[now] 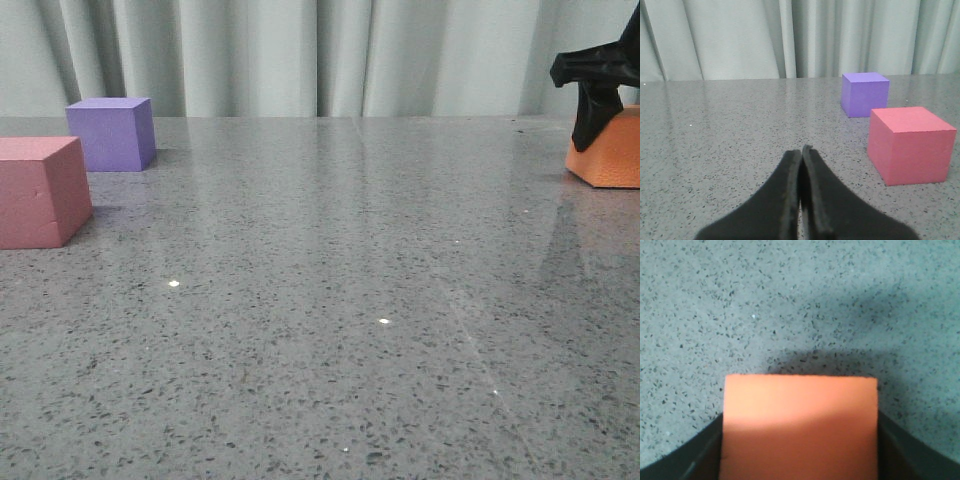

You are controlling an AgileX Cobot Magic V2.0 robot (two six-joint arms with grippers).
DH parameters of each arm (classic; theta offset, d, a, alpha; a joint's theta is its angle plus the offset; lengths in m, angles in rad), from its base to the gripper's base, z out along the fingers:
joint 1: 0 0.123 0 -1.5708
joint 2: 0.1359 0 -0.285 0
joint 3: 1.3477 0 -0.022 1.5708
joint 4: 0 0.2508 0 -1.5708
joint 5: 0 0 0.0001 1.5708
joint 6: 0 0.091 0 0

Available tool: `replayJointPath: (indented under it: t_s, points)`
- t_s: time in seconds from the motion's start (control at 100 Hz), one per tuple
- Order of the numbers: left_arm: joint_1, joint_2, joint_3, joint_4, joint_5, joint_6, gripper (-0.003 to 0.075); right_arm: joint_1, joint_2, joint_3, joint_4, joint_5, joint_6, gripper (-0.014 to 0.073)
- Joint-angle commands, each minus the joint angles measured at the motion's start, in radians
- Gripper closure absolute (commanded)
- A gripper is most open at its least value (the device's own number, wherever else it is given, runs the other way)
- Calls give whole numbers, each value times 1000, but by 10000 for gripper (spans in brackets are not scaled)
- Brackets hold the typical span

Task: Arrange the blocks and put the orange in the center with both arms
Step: 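Lower the right gripper over the orange cube and close on it, then carry the orange cube toward the table center and lower it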

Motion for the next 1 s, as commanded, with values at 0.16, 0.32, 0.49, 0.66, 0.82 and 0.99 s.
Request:
replayJointPath:
  t_s: [0.16,0.32,0.49,0.66,0.82,0.99]
  points:
    - [2,-33,55,-7,-78,-4,739,27,-123,-148,-2,102,-8,305]
    - [2,-33,55,-7,-78,-4,739,106,-154,-200,19,179,13,305]
    - [2,-33,55,-7,-78,-4,739,222,-154,-210,19,181,119,301]
    - [2,-33,55,-7,-78,-4,739,329,-137,-210,17,144,227,301]
    - [2,-33,55,-7,-78,-4,739,418,-86,-210,-45,143,342,301]
    - [2,-33,55,-7,-78,-4,739,497,-31,-212,-190,154,524,301]
